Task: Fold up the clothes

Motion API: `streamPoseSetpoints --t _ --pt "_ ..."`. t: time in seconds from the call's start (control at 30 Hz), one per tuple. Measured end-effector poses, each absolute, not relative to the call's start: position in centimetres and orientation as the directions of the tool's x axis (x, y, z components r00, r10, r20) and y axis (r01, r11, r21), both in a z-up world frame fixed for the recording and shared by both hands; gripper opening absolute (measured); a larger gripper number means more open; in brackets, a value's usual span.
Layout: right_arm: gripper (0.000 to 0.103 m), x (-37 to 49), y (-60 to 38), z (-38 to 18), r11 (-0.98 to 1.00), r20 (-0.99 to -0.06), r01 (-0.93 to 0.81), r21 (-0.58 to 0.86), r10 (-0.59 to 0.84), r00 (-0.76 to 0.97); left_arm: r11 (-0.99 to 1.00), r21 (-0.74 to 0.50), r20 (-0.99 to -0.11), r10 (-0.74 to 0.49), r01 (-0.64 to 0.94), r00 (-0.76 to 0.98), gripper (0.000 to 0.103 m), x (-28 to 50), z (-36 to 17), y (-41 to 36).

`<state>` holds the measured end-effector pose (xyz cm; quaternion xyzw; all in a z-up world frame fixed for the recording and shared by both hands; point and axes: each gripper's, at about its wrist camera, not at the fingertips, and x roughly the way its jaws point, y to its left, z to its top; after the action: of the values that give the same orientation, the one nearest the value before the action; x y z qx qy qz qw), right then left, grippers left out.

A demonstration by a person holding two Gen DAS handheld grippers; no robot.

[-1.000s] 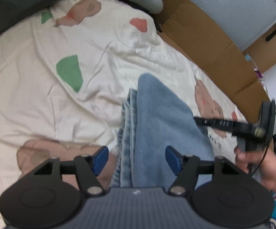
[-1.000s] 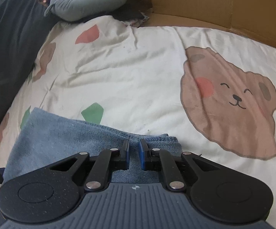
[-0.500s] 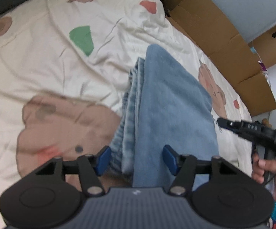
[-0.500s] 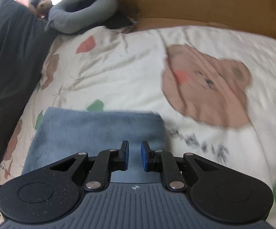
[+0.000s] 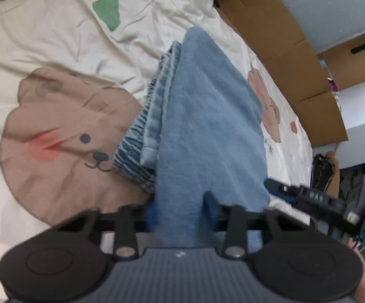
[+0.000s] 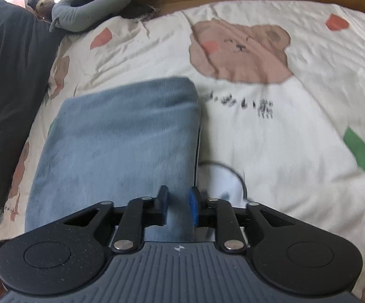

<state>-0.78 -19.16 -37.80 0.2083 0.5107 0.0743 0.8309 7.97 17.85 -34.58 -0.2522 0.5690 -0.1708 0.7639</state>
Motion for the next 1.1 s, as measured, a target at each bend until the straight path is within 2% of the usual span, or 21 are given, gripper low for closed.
streamPoseSetpoints --t 0.07,0.13,0.53,0.77,0.9,1.0,1.1 --pt "0.036 -1.6 -19.0 -38.0 0.898 -0.822 0.106 0.427 0.337 0.459 0.817 -0.576 -0.782 -0.546 -0.014 0.301 0.019 7.9 -34.1 18.1" --pt "0.036 -2.4 -18.9 -38.0 0.894 -0.822 0.113 0.433 0.341 0.456 0.831 -0.556 -0.786 -0.529 0.009 0.320 0.017 8.0 -33.3 18.3" --pt "0.036 -6.0 -16.3 -37.3 0.890 -0.825 0.080 0.450 0.379 0.420 0.839 -0.544 -0.782 -0.507 -0.001 0.363 0.016 9.1 -32.4 19.9" --pt "0.042 -6.9 -14.9 -38.1 0.903 -0.836 0.043 0.428 0.377 0.399 0.849 -0.528 -0.802 -0.491 -0.017 0.339 0.017 9.3 -35.0 20.5" --pt "0.044 -6.7 -15.3 -38.3 0.890 -0.834 0.077 0.449 0.387 0.394 0.847 -0.531 -0.800 -0.494 -0.018 0.340 0.018 9.4 -35.2 20.7" --pt "0.045 -6.7 -15.1 -37.7 0.896 -0.829 0.065 0.439 0.376 0.413 0.854 -0.519 -0.810 -0.485 -0.020 0.331 0.020 9.6 -34.6 21.0" --pt "0.045 -6.2 -15.8 -37.4 0.890 -0.816 0.087 0.448 0.367 0.446 0.891 -0.454 -0.839 -0.431 0.008 0.331 0.028 9.7 -33.2 20.8"
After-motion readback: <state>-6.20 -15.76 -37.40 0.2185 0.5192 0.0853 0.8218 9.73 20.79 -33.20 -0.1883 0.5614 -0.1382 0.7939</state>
